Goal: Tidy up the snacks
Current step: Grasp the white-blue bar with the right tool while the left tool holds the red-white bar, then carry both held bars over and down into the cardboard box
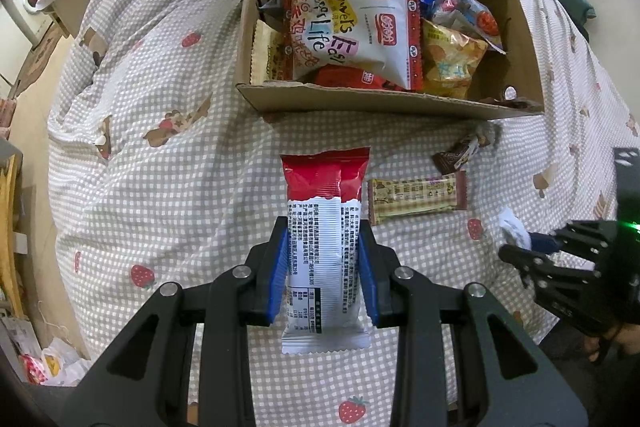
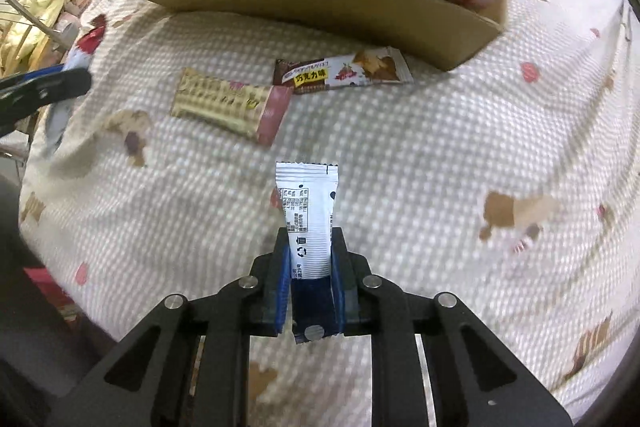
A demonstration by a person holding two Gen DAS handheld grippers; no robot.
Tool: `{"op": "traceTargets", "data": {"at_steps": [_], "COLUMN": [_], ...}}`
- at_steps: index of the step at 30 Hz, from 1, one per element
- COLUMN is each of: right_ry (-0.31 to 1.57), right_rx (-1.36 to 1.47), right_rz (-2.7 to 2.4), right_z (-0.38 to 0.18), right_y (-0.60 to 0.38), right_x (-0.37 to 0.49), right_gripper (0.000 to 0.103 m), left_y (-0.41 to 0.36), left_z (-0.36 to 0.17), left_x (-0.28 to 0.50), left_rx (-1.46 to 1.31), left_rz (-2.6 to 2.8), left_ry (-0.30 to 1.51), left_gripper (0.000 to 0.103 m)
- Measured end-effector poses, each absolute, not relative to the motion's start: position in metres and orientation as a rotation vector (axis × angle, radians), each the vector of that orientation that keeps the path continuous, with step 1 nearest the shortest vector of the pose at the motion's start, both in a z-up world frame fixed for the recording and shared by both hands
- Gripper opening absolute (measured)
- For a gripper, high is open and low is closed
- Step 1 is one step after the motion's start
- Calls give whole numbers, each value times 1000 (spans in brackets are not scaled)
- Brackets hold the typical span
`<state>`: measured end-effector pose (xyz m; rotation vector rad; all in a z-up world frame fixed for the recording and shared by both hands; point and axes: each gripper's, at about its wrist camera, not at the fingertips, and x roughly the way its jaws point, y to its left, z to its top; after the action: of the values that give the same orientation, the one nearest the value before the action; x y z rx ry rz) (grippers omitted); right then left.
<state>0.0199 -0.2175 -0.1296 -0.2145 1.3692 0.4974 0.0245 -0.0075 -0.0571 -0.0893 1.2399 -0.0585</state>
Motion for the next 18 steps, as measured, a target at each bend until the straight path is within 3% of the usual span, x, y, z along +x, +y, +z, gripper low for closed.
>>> {"op": "traceTargets", "data": {"at_steps": [11,18], "right_ry": [1235,1076], "right_rx": [-52,54], "right_rz": [506,533], "right_z": [-89,-39], "right_y": [-281,-288], "right_x": [-29,-12], "right_gripper": [19,19], "left_y": [-1,12], "left_z": [-49,-31], "left_x": [18,10], "left_rx": [-66,-111], "left_rz": [-15,0], "left_ry": [1201,1144], "left_gripper": [28,28]}}
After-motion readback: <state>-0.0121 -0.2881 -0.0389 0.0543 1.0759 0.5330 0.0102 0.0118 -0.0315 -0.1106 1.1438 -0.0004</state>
